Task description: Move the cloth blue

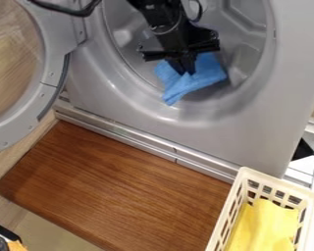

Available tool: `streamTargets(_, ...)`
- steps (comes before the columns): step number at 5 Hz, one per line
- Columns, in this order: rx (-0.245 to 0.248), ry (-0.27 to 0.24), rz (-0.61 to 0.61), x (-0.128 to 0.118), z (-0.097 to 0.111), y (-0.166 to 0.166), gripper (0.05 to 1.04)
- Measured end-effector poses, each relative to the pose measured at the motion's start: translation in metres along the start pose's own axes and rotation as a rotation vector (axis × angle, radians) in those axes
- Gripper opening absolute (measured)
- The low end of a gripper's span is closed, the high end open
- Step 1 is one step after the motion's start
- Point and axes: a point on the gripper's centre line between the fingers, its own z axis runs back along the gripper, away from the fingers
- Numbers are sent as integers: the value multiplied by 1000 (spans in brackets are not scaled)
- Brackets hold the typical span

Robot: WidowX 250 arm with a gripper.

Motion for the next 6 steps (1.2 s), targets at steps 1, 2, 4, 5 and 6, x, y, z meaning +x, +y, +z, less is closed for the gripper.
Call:
streamTargets(1, -4, 17, -8, 6, -15, 0, 66)
streamTargets(2, -29, 55, -40, 8, -26, 0, 140)
streamTargets(4, -11, 73, -64, 6, -29, 2, 646)
streamTargets(5, -9, 86, -50, 3, -29, 3, 939)
streamTargets(6, -2, 98, -47, 0, -27, 9, 1011)
